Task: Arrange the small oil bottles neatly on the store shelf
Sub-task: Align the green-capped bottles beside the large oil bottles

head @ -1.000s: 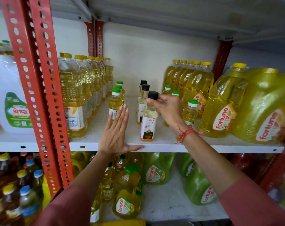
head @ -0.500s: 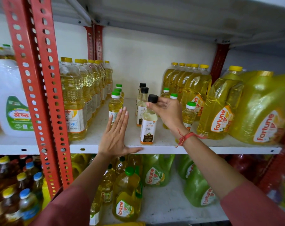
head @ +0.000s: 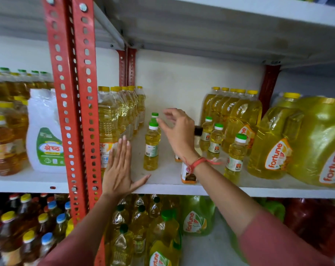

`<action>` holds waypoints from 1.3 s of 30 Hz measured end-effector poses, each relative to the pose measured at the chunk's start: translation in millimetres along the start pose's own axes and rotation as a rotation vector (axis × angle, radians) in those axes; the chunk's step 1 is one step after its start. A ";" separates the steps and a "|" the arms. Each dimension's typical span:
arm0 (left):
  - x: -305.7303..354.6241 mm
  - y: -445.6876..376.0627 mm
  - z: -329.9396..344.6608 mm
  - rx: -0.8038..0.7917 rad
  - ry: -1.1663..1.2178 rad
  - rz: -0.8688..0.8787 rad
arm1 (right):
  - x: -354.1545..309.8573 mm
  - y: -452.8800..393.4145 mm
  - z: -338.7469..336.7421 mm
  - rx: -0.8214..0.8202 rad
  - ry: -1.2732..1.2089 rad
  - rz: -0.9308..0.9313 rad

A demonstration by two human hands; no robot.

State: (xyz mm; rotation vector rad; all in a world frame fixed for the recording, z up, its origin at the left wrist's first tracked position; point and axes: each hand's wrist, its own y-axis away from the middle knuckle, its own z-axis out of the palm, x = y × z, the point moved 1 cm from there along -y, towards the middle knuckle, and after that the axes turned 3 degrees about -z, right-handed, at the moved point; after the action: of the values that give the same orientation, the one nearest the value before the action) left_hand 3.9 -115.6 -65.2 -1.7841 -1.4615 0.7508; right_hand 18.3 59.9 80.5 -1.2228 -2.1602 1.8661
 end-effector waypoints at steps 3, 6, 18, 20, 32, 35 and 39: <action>-3.3 1.7 5.5 0.043 0.008 0.000 | 5.8 -1.9 31.8 -0.116 0.056 0.135; -4.5 2.3 8.3 0.066 0.016 0.010 | 16.3 -3.9 50.8 -0.139 0.099 0.275; -3.7 3.8 8.9 0.070 0.013 0.023 | 25.1 -0.9 60.1 -0.074 -0.039 0.324; -3.5 3.7 7.9 0.066 0.017 0.022 | 26.4 -0.8 61.5 -0.058 -0.039 0.355; -4.0 4.1 3.7 -0.070 0.004 0.067 | 30.0 -1.0 55.7 -0.134 -0.116 0.332; -4.1 4.5 3.1 -0.103 0.015 0.076 | 29.2 5.7 48.1 -0.136 -0.133 0.293; -2.7 5.1 1.4 -0.112 0.033 0.075 | 23.3 15.9 33.9 -0.155 -0.177 0.248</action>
State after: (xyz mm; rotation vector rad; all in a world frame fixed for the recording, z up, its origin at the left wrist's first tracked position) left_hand 5.2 -118.6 -70.2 -1.9367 -1.4468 0.6852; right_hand -6.3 44.7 47.1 -1.4677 -2.3812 1.9998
